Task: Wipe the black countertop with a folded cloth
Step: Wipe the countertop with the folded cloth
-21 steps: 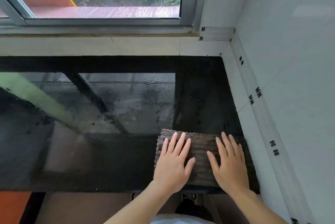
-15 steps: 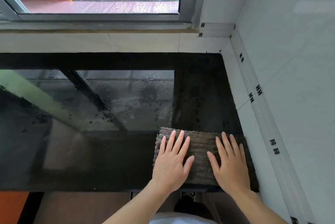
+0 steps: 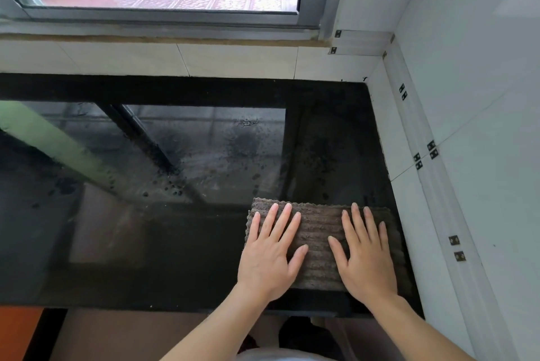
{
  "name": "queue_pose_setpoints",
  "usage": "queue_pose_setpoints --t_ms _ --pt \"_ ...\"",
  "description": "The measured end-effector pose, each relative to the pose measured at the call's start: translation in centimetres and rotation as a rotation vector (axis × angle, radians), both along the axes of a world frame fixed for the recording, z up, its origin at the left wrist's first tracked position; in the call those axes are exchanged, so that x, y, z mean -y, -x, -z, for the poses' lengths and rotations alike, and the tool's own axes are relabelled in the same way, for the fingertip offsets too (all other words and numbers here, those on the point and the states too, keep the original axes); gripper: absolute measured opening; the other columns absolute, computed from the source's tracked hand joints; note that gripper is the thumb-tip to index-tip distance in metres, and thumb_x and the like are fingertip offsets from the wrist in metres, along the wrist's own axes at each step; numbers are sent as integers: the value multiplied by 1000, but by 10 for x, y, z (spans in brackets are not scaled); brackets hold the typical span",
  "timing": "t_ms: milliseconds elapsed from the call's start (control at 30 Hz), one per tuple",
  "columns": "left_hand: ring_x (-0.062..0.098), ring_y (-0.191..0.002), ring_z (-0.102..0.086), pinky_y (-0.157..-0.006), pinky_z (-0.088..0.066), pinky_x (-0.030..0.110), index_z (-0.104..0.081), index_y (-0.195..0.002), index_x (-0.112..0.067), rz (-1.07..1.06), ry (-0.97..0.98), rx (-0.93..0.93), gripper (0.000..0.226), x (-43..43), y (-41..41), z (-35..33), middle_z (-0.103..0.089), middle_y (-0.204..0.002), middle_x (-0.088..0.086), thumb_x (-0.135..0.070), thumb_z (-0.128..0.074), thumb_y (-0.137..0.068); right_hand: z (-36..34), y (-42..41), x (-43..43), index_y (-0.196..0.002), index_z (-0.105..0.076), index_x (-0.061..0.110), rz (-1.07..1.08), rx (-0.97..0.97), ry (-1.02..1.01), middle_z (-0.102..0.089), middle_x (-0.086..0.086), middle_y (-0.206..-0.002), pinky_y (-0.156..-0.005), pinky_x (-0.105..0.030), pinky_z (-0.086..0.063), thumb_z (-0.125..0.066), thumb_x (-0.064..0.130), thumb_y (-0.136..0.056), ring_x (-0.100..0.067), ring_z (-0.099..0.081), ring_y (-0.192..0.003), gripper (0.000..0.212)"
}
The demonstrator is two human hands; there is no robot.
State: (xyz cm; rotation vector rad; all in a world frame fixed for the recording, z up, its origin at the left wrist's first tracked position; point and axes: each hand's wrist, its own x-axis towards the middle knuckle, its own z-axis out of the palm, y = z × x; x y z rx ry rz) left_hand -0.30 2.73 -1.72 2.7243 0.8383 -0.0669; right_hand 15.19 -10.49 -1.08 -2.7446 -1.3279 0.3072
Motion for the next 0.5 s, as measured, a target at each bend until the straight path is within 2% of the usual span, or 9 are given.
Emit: queue_pose_setpoints --t_ms 133,233,400,500 --pt "10 -147 23 -118 18 40 -1 -155 -33 -23 -36 -20 65 -25 -3 2 10 -163 -10 -64 -5 -98 6 -9 -29 -155 -12 23 -25 12 6 -2 -1 -164 -119 -43 8 2 66 -91 -20 7 -149 78" --pt "10 -146 25 -118 19 39 2 -155 -34 -39 -59 -32 65 -47 -8 3 11 -163 -11 -65 -3 -97 10 -16 -51 -155 -15 22 -28 15 -3 -4 -1 -164 -119 -43 7 -8 63 -95 -20 6 -149 73" --pt "11 -147 24 -116 23 37 4 -154 -34 -48 -68 -46 66 -72 -18 2 13 -162 -10 -65 -4 -96 14 -27 -75 -155 -11 23 -56 42 10 -1 0 -164 -117 -41 13 3 65 -93 -19 9 -149 76" --pt "13 -148 20 -118 19 39 -2 -155 -31 -30 -65 -14 66 -72 -19 2 8 -163 -7 -63 -9 -98 14 -27 -74 -154 -18 21 -59 56 -7 -8 -3 -164 -118 -43 9 -8 63 -96 -21 2 -150 72"
